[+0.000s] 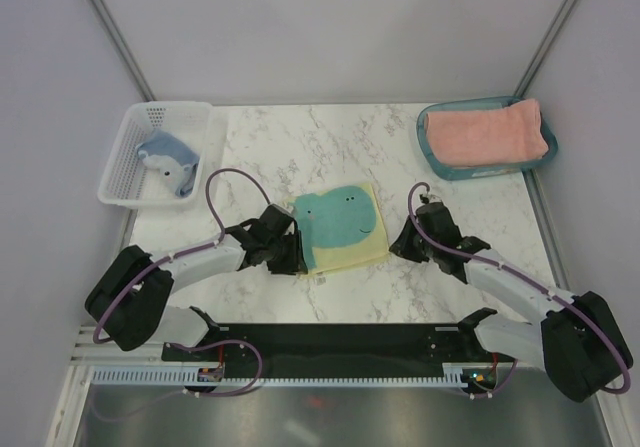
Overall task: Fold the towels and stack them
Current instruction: Fold the towel
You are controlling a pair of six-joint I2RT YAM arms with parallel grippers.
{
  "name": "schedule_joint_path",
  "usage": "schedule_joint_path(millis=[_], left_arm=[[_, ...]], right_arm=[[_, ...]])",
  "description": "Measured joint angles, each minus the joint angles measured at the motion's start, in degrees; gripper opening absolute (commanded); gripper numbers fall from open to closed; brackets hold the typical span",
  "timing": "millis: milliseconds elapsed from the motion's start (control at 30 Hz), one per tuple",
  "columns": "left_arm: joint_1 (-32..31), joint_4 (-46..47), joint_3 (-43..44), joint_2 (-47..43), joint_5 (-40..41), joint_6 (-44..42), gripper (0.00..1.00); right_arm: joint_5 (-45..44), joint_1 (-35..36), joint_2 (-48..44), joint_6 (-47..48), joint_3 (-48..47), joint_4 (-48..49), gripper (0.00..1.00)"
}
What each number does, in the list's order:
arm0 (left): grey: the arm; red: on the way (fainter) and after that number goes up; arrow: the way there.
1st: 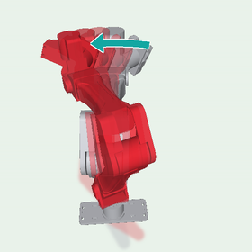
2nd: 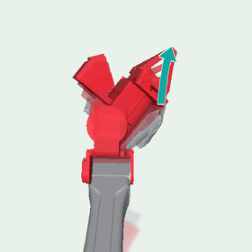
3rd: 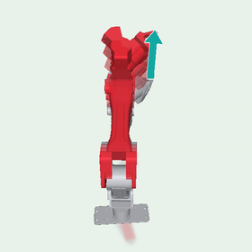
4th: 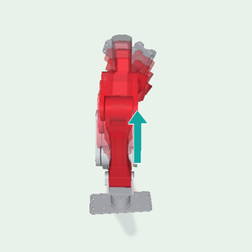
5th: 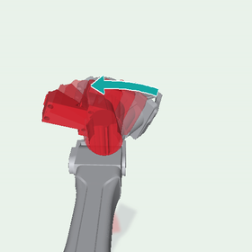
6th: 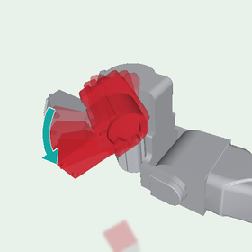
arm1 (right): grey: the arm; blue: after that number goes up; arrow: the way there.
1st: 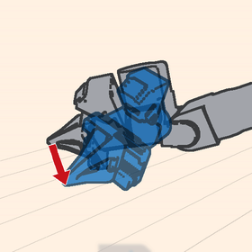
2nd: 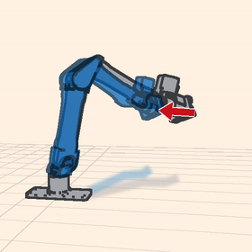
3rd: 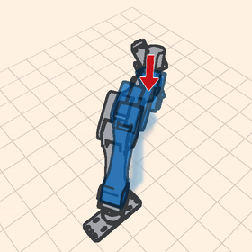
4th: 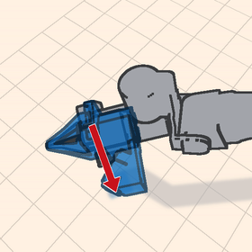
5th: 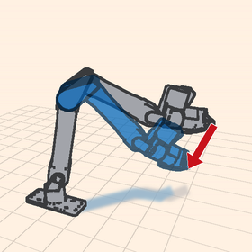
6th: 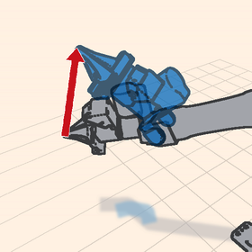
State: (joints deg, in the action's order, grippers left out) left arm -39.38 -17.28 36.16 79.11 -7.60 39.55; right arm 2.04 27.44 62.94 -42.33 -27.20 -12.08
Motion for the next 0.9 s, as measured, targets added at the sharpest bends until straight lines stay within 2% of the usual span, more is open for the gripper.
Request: schedule_joint_path(millis=[100,400,900], left_arm=[[0.00,-0.63,0.04,-0.46,0.00,0.04,0.48],[0.00,-1.27,0.70,-1.95,-0.02,1.01,0.49],[0.00,-1.38,0.74,-1.90,0.00,2.08,0.47]], right_arm=[[-0.04,0.00,1.81,-0.37,-1.46,0.00,0.25],[-0.61,0.00,6.93,-1.14,-2.01,0.02,0.27],[-1.09,0.22,8.83,-2.95,-2.01,2.56,0.27]])
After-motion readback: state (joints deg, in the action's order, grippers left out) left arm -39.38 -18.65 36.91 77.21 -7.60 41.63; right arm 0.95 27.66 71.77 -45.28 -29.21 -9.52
